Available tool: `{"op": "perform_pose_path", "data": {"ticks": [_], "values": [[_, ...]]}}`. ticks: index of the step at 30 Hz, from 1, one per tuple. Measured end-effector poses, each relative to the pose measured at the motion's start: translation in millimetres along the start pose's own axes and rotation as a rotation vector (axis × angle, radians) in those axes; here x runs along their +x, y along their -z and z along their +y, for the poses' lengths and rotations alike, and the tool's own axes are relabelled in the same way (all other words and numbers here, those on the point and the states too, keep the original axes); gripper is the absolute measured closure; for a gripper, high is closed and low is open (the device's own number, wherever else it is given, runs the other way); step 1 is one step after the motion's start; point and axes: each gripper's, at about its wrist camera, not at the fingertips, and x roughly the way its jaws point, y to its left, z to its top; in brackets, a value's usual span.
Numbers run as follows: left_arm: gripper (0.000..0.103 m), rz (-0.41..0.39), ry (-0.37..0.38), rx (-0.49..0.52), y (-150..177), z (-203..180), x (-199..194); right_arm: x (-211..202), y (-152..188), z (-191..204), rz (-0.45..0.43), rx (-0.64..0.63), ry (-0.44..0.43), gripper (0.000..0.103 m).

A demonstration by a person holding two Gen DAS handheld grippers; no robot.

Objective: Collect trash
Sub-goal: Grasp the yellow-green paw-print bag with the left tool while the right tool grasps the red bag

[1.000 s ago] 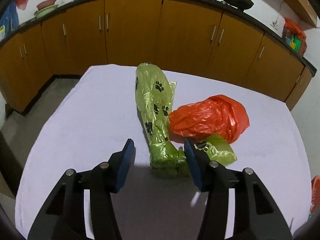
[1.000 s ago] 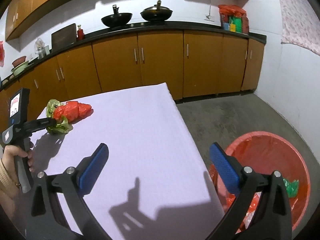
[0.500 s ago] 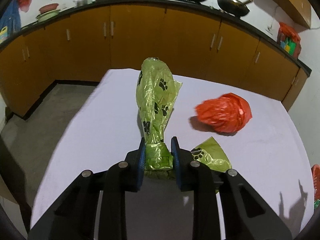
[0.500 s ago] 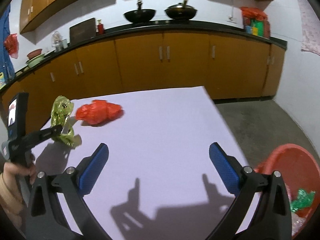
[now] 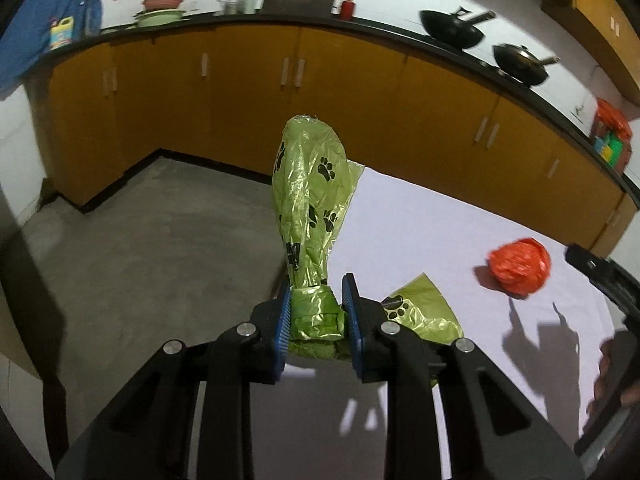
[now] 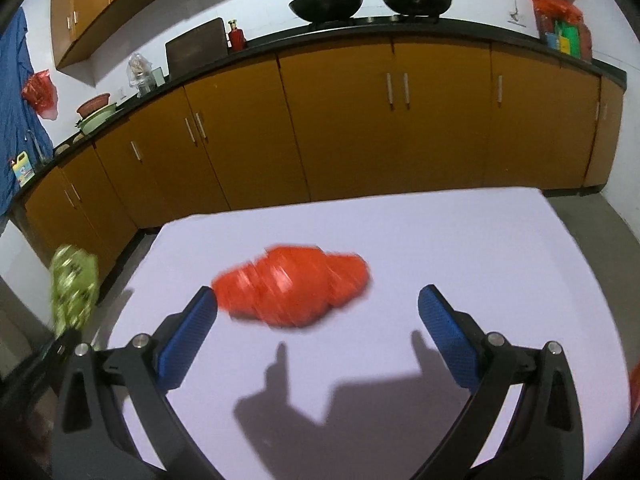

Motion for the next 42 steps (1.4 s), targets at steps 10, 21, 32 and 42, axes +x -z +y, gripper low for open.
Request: {"op": "perform_pose_path", "data": {"ticks": [10, 21, 32, 42], "values": [[0.078, -0.005, -0.028, -0.024, 1.1, 14.2, 2.8, 71.8, -1.4, 26.6, 0.135, -0.080, 0.070, 0.012], [0.078, -0.002, 0.016, -0.007, 3.2, -1.1, -6.5, 42.0, 15.3, 0.8, 0.150, -0.059, 0.026, 0.048], [0.078, -0.013, 0.179, 0.080, 10.9, -71.8, -53.3, -111.9, 48.5, -66.5, 0.000, -0.051, 0.091, 0.047], [0.078, 0.015, 0.330, 0.150, 32.0, -134.1, -91.3, -226.9, 90.1, -125.6, -0.082, 0.004, 0.230, 0.047]]}}
